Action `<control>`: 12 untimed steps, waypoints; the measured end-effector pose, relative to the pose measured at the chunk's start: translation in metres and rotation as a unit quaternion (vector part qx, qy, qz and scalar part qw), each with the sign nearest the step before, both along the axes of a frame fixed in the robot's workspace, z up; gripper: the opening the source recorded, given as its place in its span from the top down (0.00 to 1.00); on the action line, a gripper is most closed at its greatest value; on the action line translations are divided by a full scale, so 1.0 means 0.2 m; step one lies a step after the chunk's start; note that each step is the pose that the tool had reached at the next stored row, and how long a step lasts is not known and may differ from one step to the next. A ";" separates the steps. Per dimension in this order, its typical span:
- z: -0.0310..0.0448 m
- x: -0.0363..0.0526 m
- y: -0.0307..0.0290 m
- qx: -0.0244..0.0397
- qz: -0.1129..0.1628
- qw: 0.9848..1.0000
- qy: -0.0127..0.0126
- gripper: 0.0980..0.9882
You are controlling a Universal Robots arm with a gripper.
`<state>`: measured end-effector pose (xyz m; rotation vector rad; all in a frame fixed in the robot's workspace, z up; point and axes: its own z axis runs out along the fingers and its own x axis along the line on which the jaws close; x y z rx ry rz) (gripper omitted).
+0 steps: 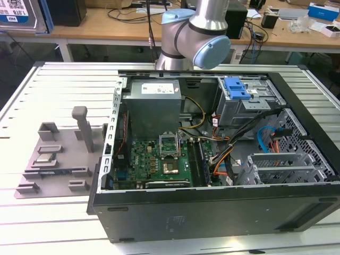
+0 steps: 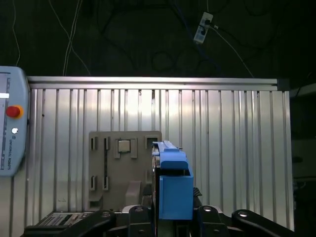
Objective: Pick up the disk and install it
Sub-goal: 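Pick up the disk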
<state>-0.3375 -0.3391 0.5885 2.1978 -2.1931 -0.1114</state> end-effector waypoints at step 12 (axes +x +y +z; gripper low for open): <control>-0.022 0.102 0.001 0.000 0.000 1.000 0.001 0.70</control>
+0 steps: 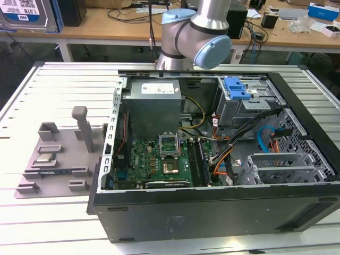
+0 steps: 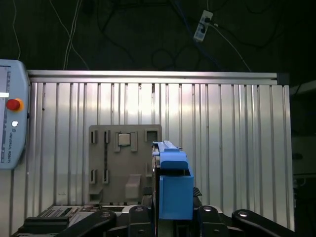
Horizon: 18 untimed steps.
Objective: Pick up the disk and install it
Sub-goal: 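Pick up the disk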
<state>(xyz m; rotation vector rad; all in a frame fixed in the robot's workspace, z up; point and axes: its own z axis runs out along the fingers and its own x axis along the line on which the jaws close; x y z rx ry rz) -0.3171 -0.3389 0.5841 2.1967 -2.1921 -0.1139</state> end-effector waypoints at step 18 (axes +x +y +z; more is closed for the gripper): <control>-0.097 0.033 0.000 0.000 0.000 1.000 0.000 0.70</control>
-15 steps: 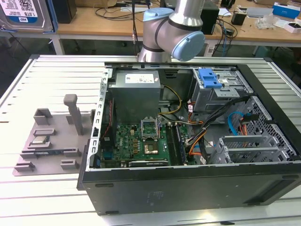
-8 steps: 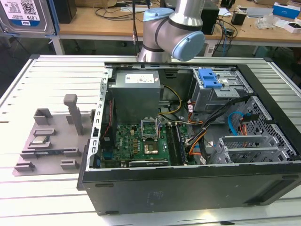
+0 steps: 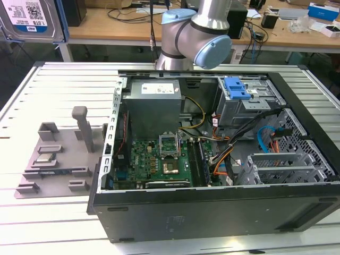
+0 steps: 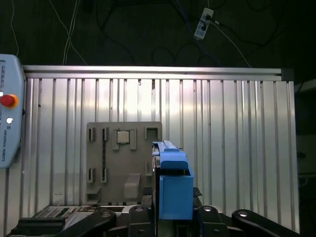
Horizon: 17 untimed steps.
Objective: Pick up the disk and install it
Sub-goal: 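Pick up the disk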
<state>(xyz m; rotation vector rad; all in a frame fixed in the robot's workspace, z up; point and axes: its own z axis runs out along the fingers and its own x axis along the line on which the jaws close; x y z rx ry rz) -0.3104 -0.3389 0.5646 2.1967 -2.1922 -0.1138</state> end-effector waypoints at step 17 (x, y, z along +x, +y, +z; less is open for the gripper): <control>-0.060 0.018 0.000 0.000 0.000 1.000 0.000 0.70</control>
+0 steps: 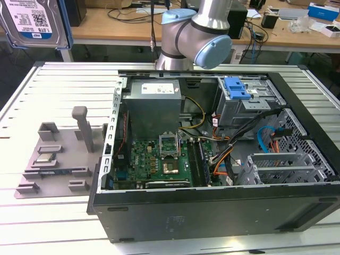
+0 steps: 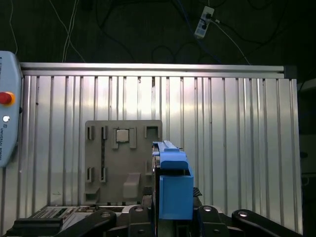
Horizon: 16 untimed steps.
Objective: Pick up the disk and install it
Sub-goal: 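Pick up the disk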
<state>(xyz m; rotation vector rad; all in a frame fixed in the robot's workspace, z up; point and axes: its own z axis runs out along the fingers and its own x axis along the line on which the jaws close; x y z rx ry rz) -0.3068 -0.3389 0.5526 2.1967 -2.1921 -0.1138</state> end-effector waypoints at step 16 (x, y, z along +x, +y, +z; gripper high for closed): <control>-0.082 0.014 0.000 0.000 0.000 1.000 0.000 0.70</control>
